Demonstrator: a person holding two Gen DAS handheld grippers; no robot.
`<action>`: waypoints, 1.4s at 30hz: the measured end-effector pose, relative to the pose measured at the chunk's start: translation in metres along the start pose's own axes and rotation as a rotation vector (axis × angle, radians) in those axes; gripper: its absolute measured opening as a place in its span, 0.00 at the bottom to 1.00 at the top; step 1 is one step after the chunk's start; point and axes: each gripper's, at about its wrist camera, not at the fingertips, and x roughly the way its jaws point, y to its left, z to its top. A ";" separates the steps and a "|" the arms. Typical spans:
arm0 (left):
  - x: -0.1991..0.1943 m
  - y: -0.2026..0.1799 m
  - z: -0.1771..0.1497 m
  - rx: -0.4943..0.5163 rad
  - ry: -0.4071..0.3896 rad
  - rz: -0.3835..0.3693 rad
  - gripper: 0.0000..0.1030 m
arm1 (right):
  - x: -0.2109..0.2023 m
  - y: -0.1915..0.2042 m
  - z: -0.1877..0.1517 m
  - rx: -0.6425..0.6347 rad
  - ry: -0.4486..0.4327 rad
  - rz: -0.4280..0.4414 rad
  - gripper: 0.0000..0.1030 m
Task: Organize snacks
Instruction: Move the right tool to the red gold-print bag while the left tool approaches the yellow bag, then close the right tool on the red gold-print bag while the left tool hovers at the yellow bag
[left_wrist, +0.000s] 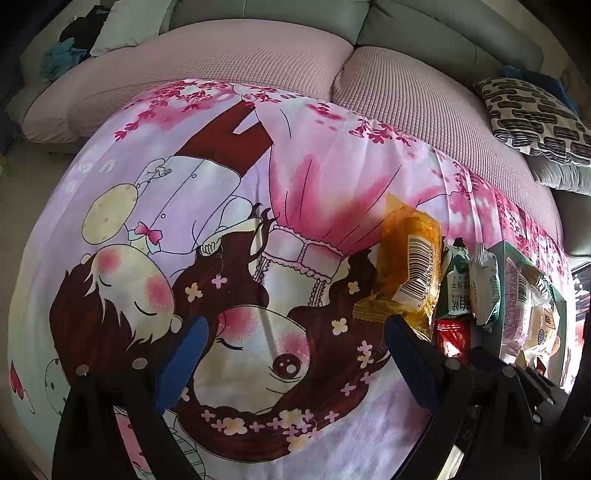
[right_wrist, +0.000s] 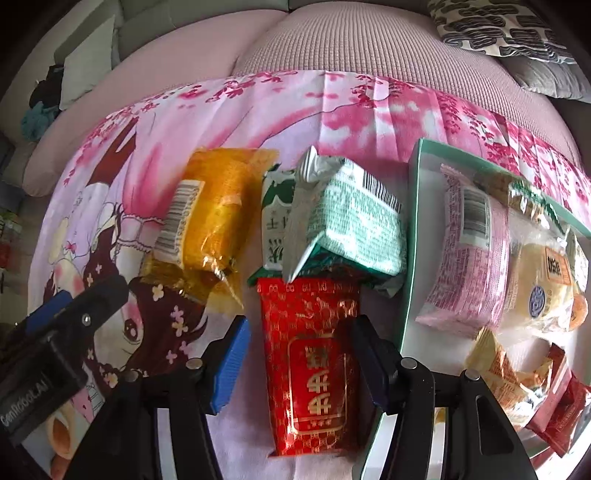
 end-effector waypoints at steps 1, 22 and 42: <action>0.000 0.000 0.000 0.000 0.001 -0.001 0.93 | 0.000 0.001 -0.002 0.000 0.001 0.005 0.59; -0.001 0.002 0.000 -0.007 0.002 -0.006 0.93 | 0.016 0.020 0.003 -0.060 0.017 -0.105 0.61; -0.001 -0.003 0.000 0.004 0.012 -0.021 0.93 | 0.004 0.021 -0.042 -0.070 -0.007 -0.054 0.55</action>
